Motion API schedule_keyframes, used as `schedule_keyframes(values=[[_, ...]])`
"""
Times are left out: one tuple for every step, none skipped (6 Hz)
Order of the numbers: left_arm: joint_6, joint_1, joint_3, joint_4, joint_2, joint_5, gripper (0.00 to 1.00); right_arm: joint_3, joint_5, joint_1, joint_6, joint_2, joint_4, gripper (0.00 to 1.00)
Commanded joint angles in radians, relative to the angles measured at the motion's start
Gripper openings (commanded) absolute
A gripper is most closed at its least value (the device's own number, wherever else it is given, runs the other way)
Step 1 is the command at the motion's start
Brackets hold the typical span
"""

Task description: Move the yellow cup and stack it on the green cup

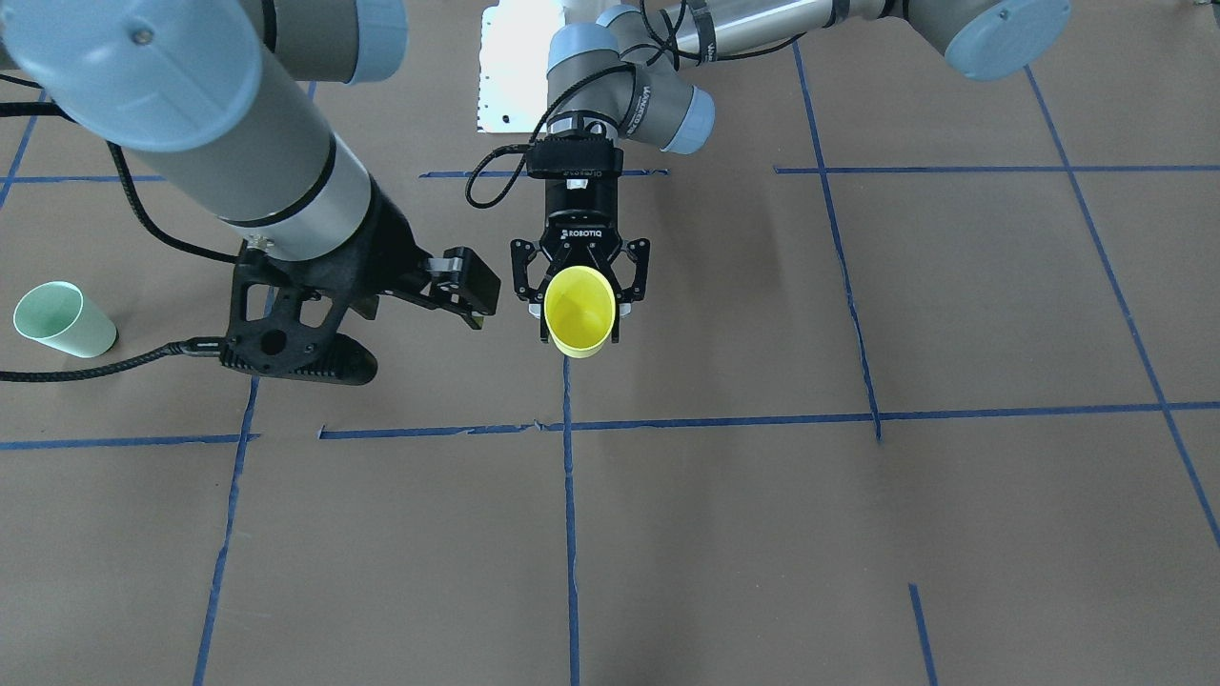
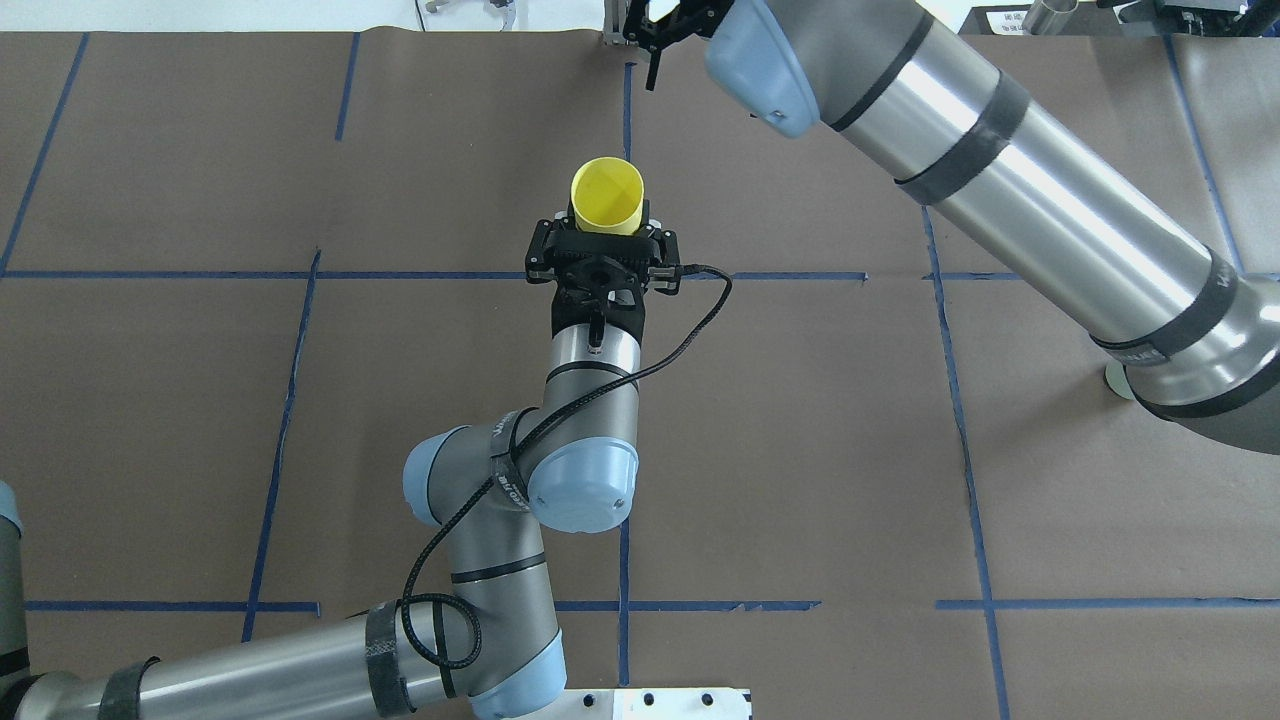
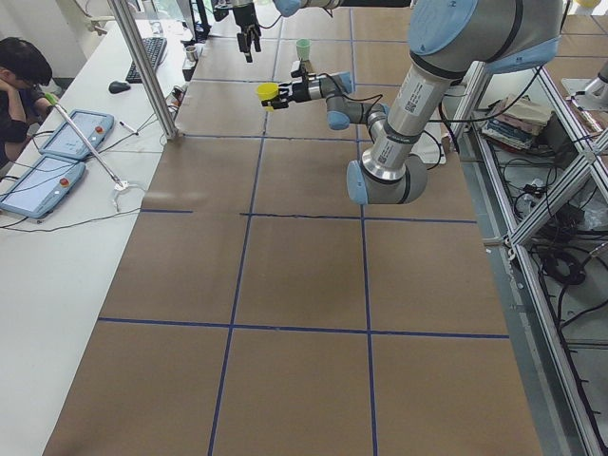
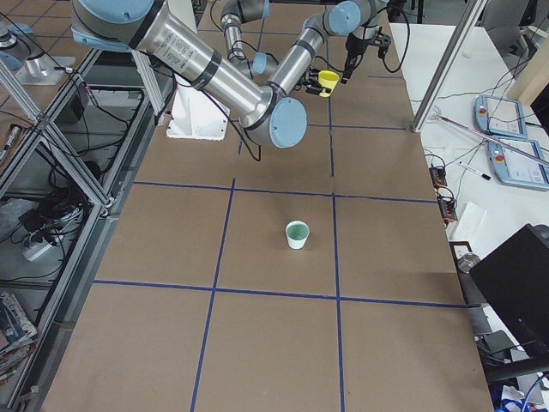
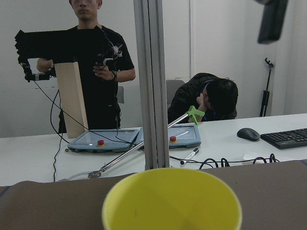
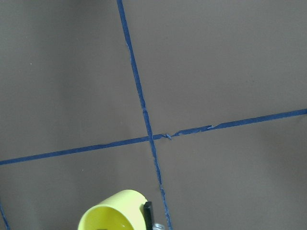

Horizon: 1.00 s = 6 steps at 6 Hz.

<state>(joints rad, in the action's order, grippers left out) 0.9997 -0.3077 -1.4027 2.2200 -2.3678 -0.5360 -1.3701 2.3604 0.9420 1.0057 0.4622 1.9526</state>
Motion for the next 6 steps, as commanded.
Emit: schedule_keyframes(values=[[0.001, 0.002, 0.001, 0.001, -0.001, -0.002, 0.24, 0.068, -0.038, -0.052, 0.005, -0.043, 0.003, 0.99], [0.001, 0.002, 0.001, 0.003, -0.001, -0.002, 0.24, 0.072, -0.055, -0.083, -0.001, -0.037, 0.003, 0.98], [0.001, 0.002, 0.001, 0.003, 0.001, -0.002, 0.24, 0.072, -0.076, -0.103, -0.012, -0.036, 0.003, 0.96], [0.002, 0.002, 0.001, 0.004, 0.001, -0.004, 0.24, 0.072, -0.102, -0.118, -0.027, -0.034, 0.006, 0.95], [0.001, 0.002, -0.001, 0.004, 0.002, -0.004, 0.24, 0.069, -0.107, -0.123, -0.089, -0.037, 0.053, 0.92], [0.001, 0.002, -0.001, 0.004, 0.002, -0.004, 0.24, 0.069, -0.113, -0.126, -0.107, -0.036, 0.061, 0.85]])
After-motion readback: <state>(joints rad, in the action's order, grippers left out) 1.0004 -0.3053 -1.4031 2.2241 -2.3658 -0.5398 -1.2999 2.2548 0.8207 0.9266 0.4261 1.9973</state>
